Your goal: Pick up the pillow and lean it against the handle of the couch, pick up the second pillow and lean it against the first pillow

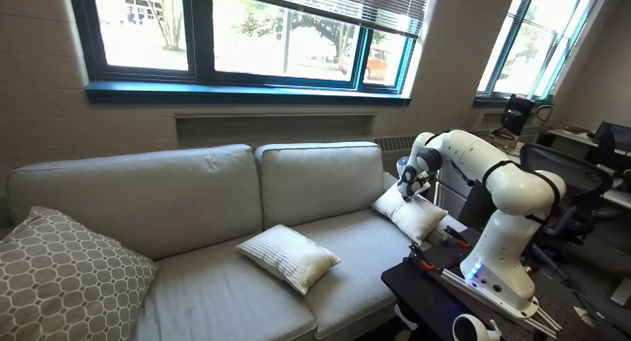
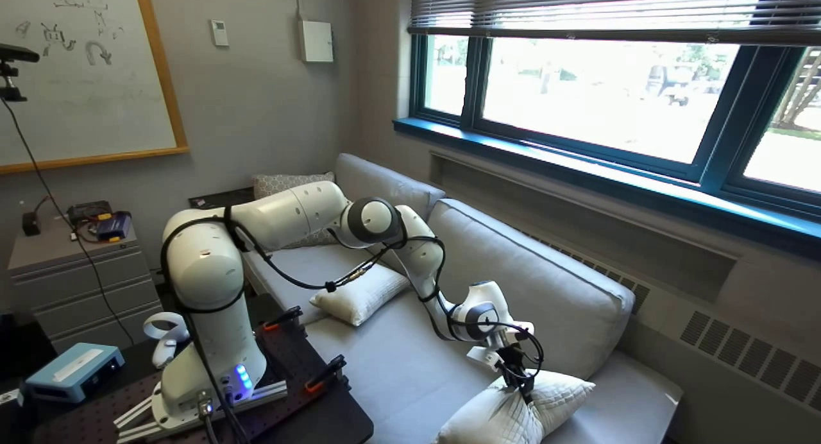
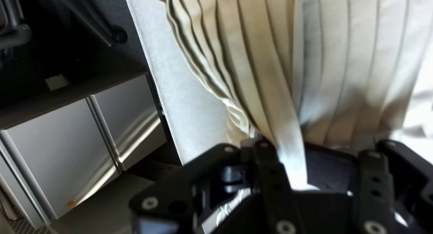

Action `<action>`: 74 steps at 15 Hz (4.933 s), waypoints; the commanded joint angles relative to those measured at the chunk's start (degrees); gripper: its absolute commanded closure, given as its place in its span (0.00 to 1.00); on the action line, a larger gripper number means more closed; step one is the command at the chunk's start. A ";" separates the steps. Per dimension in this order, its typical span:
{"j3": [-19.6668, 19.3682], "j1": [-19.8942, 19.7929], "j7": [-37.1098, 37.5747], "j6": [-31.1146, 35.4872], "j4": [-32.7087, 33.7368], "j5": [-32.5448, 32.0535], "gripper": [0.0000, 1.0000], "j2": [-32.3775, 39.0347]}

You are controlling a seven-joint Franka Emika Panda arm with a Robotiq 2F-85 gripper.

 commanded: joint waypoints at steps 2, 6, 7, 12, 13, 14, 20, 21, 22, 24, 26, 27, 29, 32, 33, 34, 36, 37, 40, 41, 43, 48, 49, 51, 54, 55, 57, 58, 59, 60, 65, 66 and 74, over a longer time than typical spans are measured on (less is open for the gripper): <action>-1.77 -0.95 1.98 -3.84 5.27 0.27 0.97 2.51; -1.78 -0.89 2.57 -5.20 6.15 -0.02 0.71 2.66; -1.82 -0.66 2.84 -5.60 6.15 -0.11 0.71 2.64; -2.75 1.54 4.37 -5.43 5.09 0.16 0.42 2.39; -2.94 2.05 4.78 -5.42 4.80 0.17 0.33 2.29; -3.11 2.41 5.19 -5.42 4.78 0.18 0.26 2.31; -5.42 8.17 9.51 -3.06 -0.80 0.18 0.00 -0.41; -5.78 9.47 10.12 -1.94 -2.80 0.17 0.00 -1.51; -5.96 10.59 10.54 -0.99 -4.16 0.15 0.00 -2.25; -3.97 12.23 8.82 2.84 -8.99 0.05 0.00 -5.91; 0.76 12.17 4.64 8.16 -13.77 -0.56 0.00 -10.36; 2.98 11.48 1.53 10.73 -16.13 0.06 0.00 -12.47; 7.25 10.46 -3.48 15.93 -21.69 -0.77 0.00 -16.41; 12.45 11.38 -9.58 20.75 -30.20 -1.41 0.00 -20.20; 13.49 13.53 -10.27 21.21 -32.61 -0.99 0.00 -20.32; 14.91 14.65 -11.47 21.10 -34.05 -0.81 0.00 -20.30; 16.22 19.34 -11.82 18.04 -34.31 0.05 0.00 -18.35; 16.22 22.66 -11.03 16.42 -34.18 0.60 0.00 -17.08; 16.67 23.75 -10.04 16.11 -33.03 1.51 0.00 -15.73; 16.65 24.77 -9.82 16.14 -32.95 2.06 0.00 -15.42; 16.42 23.78 -10.06 16.32 -32.78 2.18 0.00 -15.41; 20.20 22.29 -9.41 14.74 -29.47 3.37 0.00 -13.93; 23.22 21.35 -9.47 13.48 -27.93 3.76 0.00 -13.64; 28.09 21.96 -8.71 11.90 -23.41 4.77 0.00 -11.52; 37.91 19.68 -8.61 11.10 -14.83 6.88 0.00 -7.88; 40.65 19.58 -8.49 10.33 -11.41 7.75 0.00 -6.11; 45.59 19.96 -8.63 9.87 -5.12 9.30 0.00 -2.77; 49.12 18.53 -9.83 9.79 -2.52 9.83 0.00 -1.15; 52.17 17.47 -10.81 10.07 -0.04 10.35 0.00 0.77; 55.16 16.45 -11.82 10.36 2.52 10.72 0.00 2.98; 62.24 15.52 -12.97 21.57 0.75 19.03 0.00 5.92; 61.38 16.81 -8.12 26.41 0.76 17.42 0.00 6.87; 33.95 46.64 5.06 36.35 5.58 48.16 0.00 5.43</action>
